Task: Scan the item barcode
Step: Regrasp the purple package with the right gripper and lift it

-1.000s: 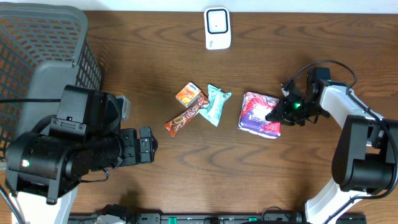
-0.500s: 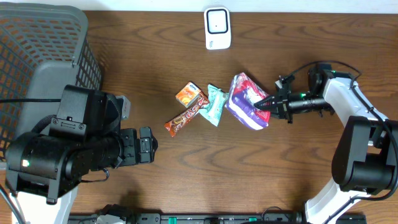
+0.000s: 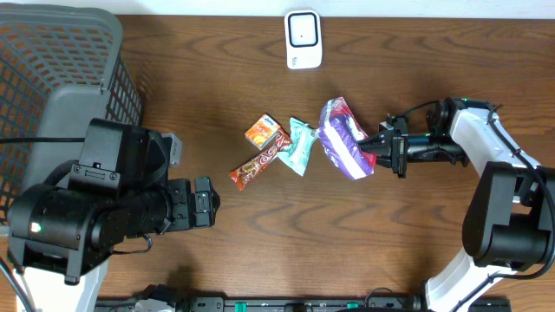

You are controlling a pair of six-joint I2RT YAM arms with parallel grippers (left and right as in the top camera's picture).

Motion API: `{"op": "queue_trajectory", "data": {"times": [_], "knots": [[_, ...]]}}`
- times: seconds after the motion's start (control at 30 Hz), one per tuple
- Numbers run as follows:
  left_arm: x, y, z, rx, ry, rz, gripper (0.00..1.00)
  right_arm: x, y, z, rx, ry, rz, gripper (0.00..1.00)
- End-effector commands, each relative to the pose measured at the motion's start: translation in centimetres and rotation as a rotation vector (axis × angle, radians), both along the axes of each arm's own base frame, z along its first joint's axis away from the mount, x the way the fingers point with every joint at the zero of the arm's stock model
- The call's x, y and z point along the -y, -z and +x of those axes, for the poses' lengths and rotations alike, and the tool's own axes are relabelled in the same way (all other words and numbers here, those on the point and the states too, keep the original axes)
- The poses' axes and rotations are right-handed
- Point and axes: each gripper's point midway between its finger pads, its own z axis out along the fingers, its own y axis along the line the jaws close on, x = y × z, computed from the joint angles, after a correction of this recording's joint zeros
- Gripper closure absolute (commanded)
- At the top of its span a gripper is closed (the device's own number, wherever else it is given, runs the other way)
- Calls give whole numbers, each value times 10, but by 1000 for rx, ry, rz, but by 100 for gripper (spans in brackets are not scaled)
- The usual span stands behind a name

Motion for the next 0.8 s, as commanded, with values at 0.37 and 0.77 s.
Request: {"op": "queue_trajectory", "data": {"times": [0.37,0.77], "knots": [[-3,0,-3,-10,-4,9,2,-2,16,-7,31,-72,-117,99],[-3,0,-3,-10,-4,9,2,-15,68,12,143,-203,-527,99]]}}
